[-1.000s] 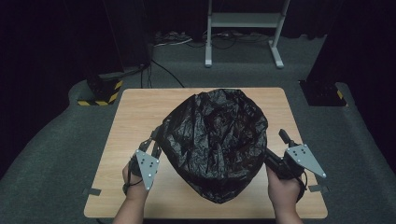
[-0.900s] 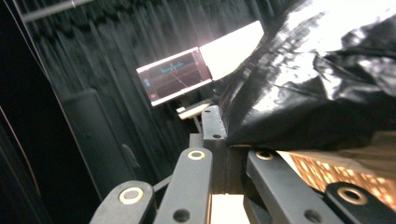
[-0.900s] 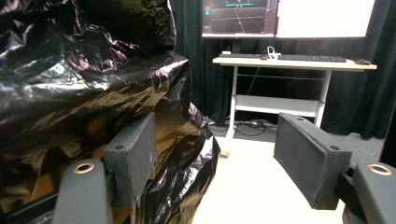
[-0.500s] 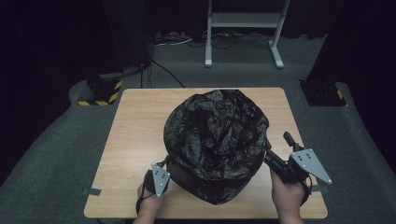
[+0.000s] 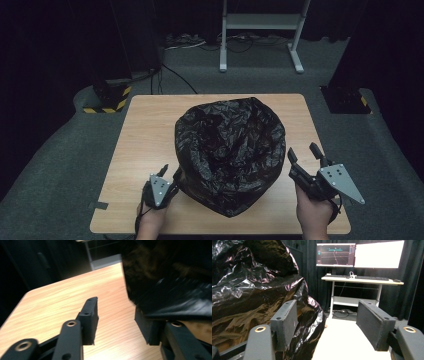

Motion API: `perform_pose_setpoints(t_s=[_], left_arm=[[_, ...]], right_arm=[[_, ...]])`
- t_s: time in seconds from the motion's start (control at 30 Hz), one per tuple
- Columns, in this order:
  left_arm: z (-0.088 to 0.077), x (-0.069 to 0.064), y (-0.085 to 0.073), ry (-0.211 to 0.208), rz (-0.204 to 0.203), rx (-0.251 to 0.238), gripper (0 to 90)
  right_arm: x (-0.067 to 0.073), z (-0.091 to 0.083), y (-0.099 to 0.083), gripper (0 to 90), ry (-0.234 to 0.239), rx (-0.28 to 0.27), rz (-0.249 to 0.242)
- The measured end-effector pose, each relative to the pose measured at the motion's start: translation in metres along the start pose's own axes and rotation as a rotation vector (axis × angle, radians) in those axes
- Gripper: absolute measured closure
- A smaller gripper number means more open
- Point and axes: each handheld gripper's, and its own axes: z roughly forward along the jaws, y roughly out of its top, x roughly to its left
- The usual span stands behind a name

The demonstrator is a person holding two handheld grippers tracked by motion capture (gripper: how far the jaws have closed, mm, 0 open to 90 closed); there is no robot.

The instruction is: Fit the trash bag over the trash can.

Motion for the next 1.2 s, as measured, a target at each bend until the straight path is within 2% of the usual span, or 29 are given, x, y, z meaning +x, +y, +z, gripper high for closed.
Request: perform_pose_setpoints(t_s=[0.1, 0.23, 0.33, 0.4, 0.47, 0.53, 0.57, 0.63, 0.67, 0.73, 0.8, 0.87, 0.9, 0.93, 1.0, 1.03, 1.1, 1.17, 1.2], left_arm=[[-0.009, 0.017, -0.007, 0.031, -0.028, 0.021, 45.5], [-0.018, 0.034, -0.016, 0.067, -0.028, 0.046, 44.7], [-0.023, 0.046, -0.022, 0.092, -0.060, 0.054, 43.6], [-0.026, 0.054, -0.022, 0.103, -0.097, 0.032, 42.9], [-0.027, 0.056, -0.014, 0.095, -0.138, -0.029, 41.9], [-0.025, 0.052, 0.004, 0.094, -0.127, -0.101, 40.1], [-0.022, 0.049, 0.016, 0.086, -0.135, -0.138, 38.4], [-0.017, 0.042, 0.049, 0.064, -0.181, -0.221, 35.6], [-0.015, 0.039, 0.060, 0.054, -0.187, -0.244, 35.4], [-0.007, 0.027, 0.086, 0.029, -0.171, -0.284, 35.6], [0.003, 0.016, 0.099, 0.008, -0.142, -0.303, 35.6], [0.009, 0.004, 0.104, 0.016, -0.098, -0.357, 35.5], [0.011, -0.001, 0.103, 0.036, -0.086, -0.388, 36.1], [0.013, -0.004, 0.102, 0.051, -0.086, -0.410, 40.1], [0.018, -0.007, 0.098, 0.059, -0.110, -0.432, 41.0], [0.021, -0.008, 0.095, 0.063, -0.115, -0.433, 41.0], [0.027, -0.012, 0.087, 0.044, -0.104, -0.407, 42.6], [0.034, -0.017, 0.076, 0.031, -0.094, -0.365, 43.1], [0.037, -0.020, 0.069, 0.011, -0.088, -0.341, 47.6]], right_arm=[[0.000, 0.001, 0.002, 33.3, -0.002, -0.004, -0.006], [0.000, 0.003, 0.003, 33.2, -0.007, -0.006, -0.006], [0.001, 0.004, 0.005, 33.3, -0.009, -0.007, -0.009], [0.001, 0.006, 0.005, 33.2, -0.011, -0.007, -0.011], [0.002, 0.009, 0.006, 33.2, -0.019, -0.004, -0.017], [0.001, 0.015, 0.007, 33.3, -0.027, 0.005, -0.025], [0.000, 0.019, 0.007, 33.3, -0.033, 0.011, -0.025], [-0.001, 0.029, 0.009, 33.3, -0.043, 0.024, -0.026], [0.000, 0.036, 0.010, 33.3, -0.047, 0.030, -0.024], [0.000, 0.044, 0.012, 33.8, -0.052, 0.042, -0.026], [0.001, 0.053, 0.011, 32.8, -0.052, 0.061, -0.020], [0.004, 0.059, 0.008, 32.4, -0.038, 0.075, -0.015], [0.006, 0.061, 0.006, 33.4, -0.024, 0.074, -0.015], [0.007, 0.062, 0.003, 36.5, -0.009, 0.064, -0.012], [0.006, 0.063, -0.003, 34.1, 0.008, 0.044, -0.001], [0.006, 0.063, -0.006, 35.5, 0.015, 0.043, -0.005], [0.005, 0.064, -0.014, 34.9, 0.037, 0.053, 0.002], [0.006, 0.065, -0.024, 35.6, 0.043, 0.083, -0.011], [0.008, 0.066, -0.030, 37.5, 0.046, 0.103, -0.021]])
